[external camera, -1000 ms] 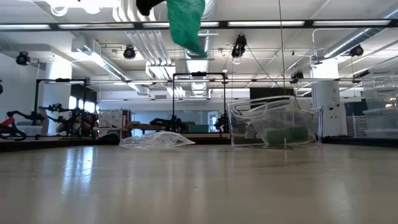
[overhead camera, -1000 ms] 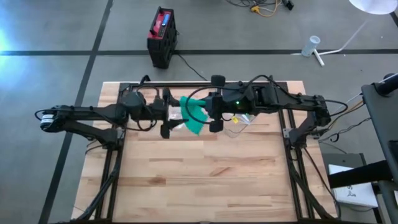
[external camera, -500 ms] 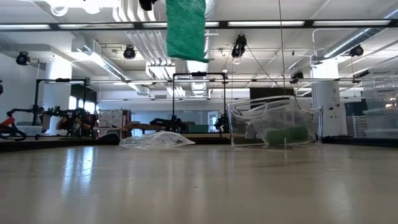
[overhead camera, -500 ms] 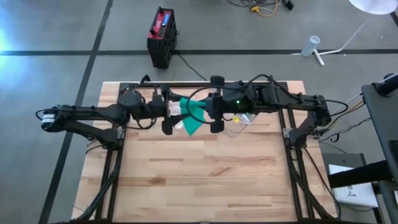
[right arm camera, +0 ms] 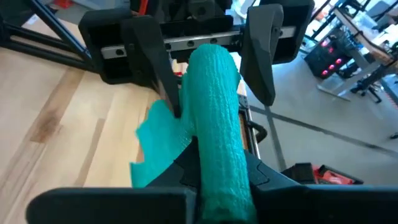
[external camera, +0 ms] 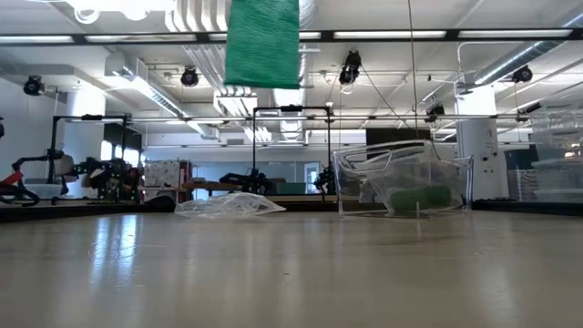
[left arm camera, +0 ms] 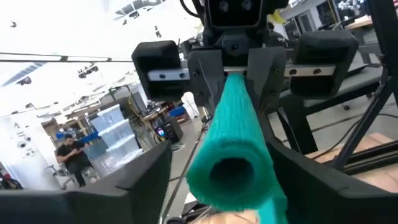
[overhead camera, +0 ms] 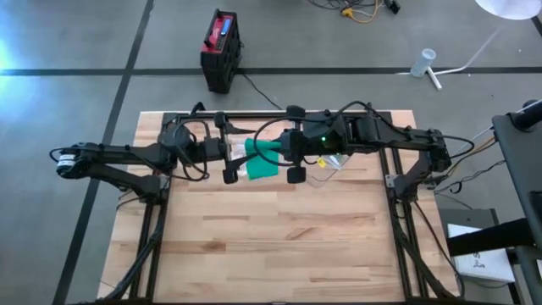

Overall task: Roll bandage
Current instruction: Roll the dark green bandage

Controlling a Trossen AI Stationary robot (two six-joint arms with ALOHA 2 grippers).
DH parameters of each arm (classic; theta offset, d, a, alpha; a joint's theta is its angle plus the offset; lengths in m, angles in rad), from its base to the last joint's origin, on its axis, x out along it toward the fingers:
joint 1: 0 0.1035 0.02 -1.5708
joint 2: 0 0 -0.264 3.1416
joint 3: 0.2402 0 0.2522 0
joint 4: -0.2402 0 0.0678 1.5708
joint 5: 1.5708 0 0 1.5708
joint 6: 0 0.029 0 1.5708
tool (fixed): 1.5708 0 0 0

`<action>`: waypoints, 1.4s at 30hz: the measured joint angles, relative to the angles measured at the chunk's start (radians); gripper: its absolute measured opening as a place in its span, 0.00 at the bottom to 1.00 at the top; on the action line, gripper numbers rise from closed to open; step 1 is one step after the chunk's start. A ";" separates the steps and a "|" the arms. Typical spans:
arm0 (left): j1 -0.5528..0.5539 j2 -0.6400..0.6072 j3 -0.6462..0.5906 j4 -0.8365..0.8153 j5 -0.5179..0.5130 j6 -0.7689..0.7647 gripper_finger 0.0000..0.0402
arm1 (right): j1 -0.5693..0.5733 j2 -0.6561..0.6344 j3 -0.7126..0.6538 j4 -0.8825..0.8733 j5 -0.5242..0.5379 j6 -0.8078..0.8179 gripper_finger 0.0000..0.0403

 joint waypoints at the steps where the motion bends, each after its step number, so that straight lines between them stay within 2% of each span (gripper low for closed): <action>1: -0.003 0.002 0.002 0.001 0.000 -0.001 0.60 | 0.001 0.000 0.000 0.000 0.000 0.004 0.09; 4: -0.004 0.008 0.003 -0.003 0.000 -0.006 0.46 | 0.000 0.000 0.000 0.000 -0.001 0.007 0.12; 9: -0.006 0.010 0.003 -0.021 -0.022 -0.034 0.10 | -0.001 -0.001 0.000 0.000 -0.067 0.017 0.17; 11: -0.006 0.008 0.003 -0.025 -0.023 -0.038 0.04 | 0.000 -0.002 0.002 -0.004 -0.073 0.016 0.20; 16: -0.006 0.002 0.003 -0.037 -0.026 -0.054 0.08 | 0.001 -0.008 0.004 -0.002 -0.087 0.011 0.28; 23: -0.008 0.002 0.003 -0.044 -0.035 -0.055 0.03 | -0.008 -0.016 0.005 0.020 -0.094 0.076 0.34; 28: -0.010 0.001 0.003 -0.044 -0.037 -0.055 0.05 | -0.014 -0.015 0.005 0.051 -0.094 0.081 0.25; 33: -0.010 -0.001 0.002 -0.035 0.003 -0.060 0.06 | -0.017 -0.015 0.005 0.057 -0.094 0.048 0.05; 42: -0.015 -0.019 -0.002 -0.068 0.027 -0.232 0.25 | -0.001 -0.040 0.000 0.182 -0.073 -0.055 0.02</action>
